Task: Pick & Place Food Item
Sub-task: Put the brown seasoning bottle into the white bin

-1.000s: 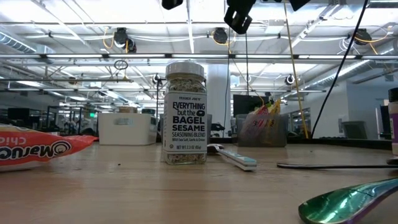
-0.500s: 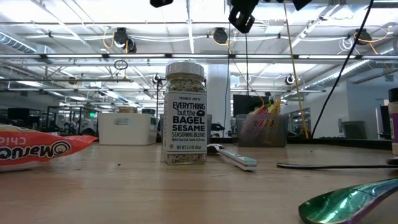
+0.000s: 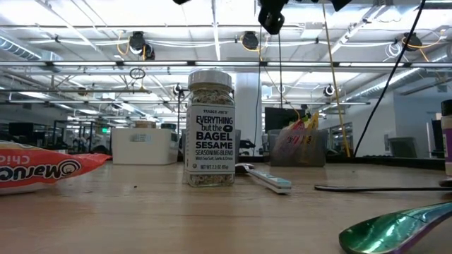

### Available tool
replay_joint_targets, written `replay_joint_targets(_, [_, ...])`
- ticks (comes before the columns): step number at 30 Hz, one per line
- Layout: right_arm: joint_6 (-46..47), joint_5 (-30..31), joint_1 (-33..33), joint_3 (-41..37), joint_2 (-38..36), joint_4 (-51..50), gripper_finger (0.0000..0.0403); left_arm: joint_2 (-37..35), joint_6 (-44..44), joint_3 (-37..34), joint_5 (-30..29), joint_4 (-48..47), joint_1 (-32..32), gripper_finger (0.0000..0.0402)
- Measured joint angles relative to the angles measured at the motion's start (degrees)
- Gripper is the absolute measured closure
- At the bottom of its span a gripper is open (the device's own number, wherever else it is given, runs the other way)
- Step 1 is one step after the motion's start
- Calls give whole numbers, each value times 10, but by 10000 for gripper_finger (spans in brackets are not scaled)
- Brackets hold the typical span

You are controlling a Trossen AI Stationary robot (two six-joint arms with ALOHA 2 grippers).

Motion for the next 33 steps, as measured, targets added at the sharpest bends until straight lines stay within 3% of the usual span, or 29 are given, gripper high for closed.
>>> replay_joint_targets(13, [71, -2, -48, -1, -6, 120, 216, -124, 149, 2, -167, -2, -1, 215])
replay_joint_targets(21, [163, 0, -81, -1, -7, 274, 216, -156, 277, 2, -188, 40, 18, 215])
replay_joint_targets(27, [185, 15, -105, -1, -7, 276, 216, -155, 347, 18, -211, 27, 45, 197])
replay_joint_targets(33, [164, 34, -113, -1, 9, 273, 216, -154, 331, 68, -171, 9, 101, 144])
